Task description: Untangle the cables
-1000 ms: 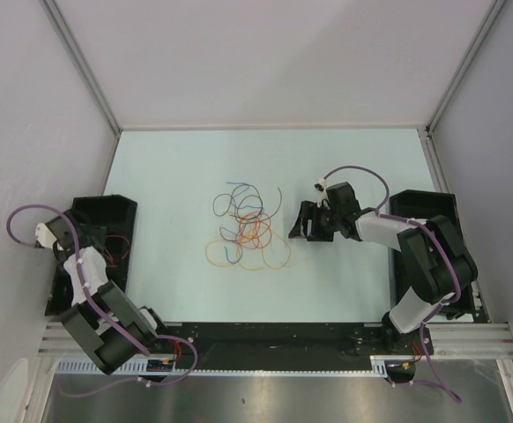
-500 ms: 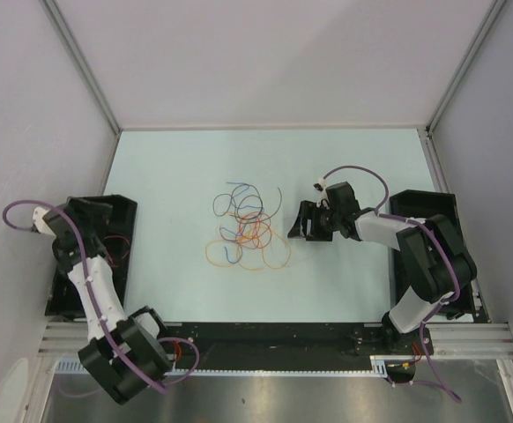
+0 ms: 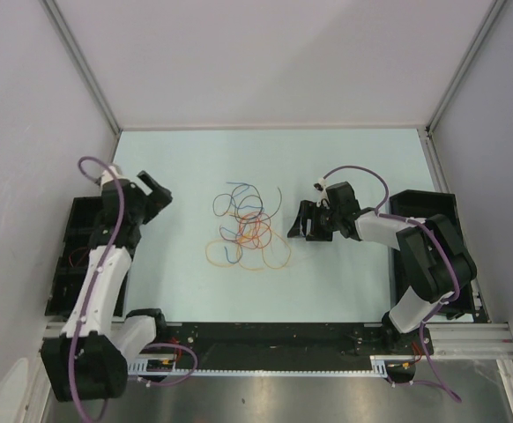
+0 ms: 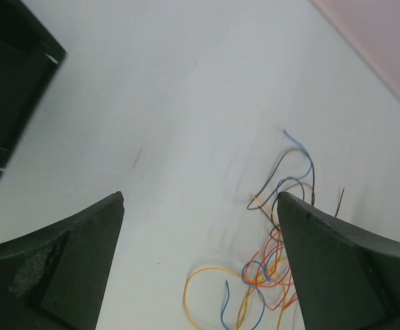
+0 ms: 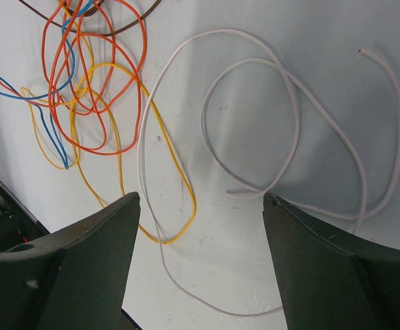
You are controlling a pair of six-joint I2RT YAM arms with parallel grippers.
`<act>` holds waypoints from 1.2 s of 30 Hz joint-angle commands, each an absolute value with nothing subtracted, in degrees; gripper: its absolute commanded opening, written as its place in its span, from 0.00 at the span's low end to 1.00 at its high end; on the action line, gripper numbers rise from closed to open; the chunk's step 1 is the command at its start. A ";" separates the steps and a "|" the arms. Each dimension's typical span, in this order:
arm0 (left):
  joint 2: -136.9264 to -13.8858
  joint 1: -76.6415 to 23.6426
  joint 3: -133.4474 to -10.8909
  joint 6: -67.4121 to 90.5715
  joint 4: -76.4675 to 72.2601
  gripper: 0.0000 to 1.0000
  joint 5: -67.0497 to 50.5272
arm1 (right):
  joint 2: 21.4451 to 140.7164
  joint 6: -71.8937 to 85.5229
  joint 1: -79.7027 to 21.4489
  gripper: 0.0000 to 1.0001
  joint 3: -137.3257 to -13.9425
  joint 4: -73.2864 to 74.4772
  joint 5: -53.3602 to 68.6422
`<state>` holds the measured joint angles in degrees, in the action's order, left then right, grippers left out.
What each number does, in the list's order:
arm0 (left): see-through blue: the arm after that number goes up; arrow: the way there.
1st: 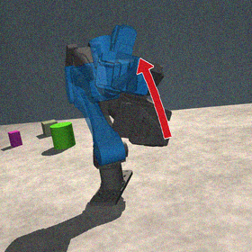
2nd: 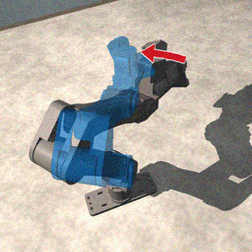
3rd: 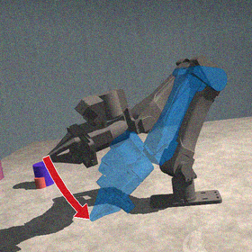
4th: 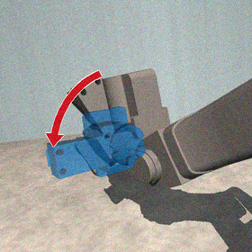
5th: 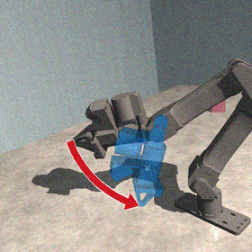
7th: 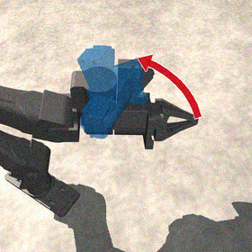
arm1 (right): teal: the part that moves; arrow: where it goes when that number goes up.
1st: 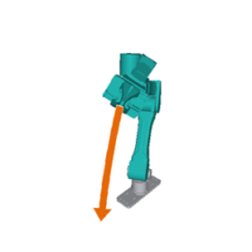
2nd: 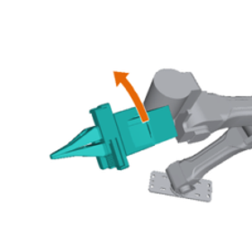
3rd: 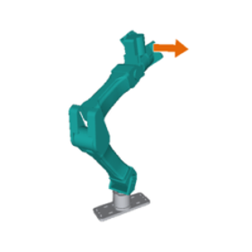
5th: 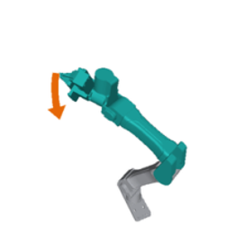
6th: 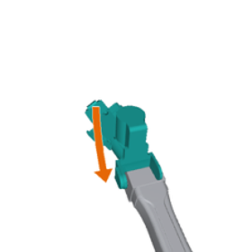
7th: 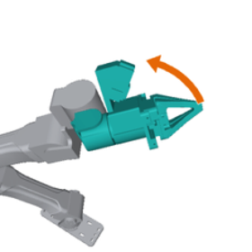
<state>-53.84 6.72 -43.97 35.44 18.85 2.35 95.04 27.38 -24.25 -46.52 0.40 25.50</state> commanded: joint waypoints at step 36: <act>-92.82 -16.61 -79.42 28.12 20.55 0.00 5.00 | 98.52 27.33 -22.06 0.78 -46.76 0.53 29.79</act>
<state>-99.96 -15.99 -67.07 26.94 14.74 0.43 96.44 27.44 -22.09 -46.54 -1.02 30.87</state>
